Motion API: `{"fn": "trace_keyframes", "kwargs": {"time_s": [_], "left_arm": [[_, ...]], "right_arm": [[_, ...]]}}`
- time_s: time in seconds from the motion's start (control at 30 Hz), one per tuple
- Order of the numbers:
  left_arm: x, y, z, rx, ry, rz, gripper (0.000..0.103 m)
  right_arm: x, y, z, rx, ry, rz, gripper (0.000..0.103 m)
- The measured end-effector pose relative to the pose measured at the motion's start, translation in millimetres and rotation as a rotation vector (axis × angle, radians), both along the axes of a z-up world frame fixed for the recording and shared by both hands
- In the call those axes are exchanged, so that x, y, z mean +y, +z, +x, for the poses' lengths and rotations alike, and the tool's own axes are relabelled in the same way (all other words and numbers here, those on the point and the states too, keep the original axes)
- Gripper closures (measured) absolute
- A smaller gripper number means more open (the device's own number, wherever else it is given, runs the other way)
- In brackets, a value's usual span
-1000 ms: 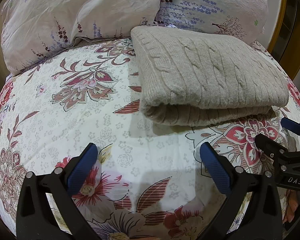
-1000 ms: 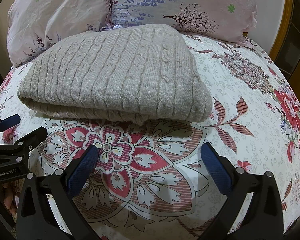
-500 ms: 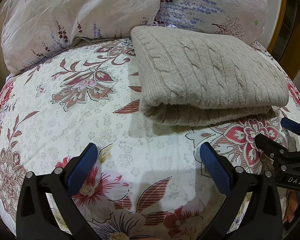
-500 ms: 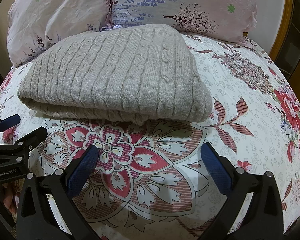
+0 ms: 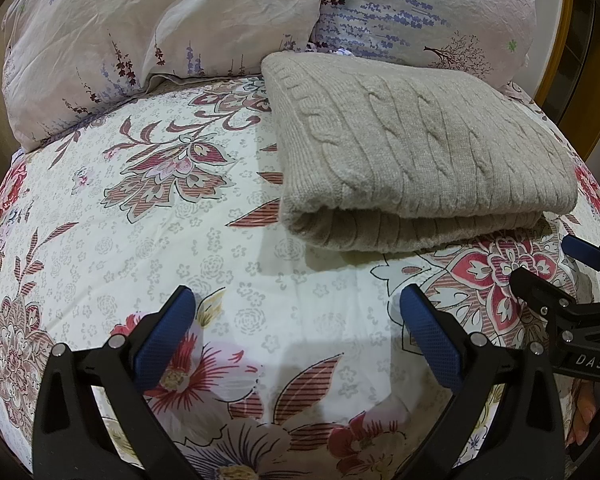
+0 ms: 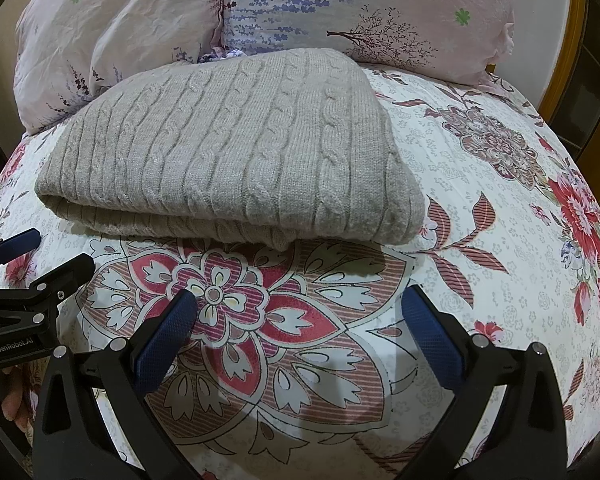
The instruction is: Fold small clothes
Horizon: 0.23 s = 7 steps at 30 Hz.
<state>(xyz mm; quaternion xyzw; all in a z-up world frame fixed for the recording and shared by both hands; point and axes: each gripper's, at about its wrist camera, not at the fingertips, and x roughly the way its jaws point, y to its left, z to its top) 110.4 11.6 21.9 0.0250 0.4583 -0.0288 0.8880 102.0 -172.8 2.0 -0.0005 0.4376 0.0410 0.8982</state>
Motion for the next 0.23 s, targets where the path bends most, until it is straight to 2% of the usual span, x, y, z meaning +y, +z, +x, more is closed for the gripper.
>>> {"fn": "trace_keyframes", "kwargs": {"time_s": [0.23], "left_arm": [[-0.1, 0.0, 0.1, 0.000, 0.000, 0.000, 0.002]], "right_arm": [[0.1, 0.0, 0.0, 0.000, 0.000, 0.000, 0.001]]}}
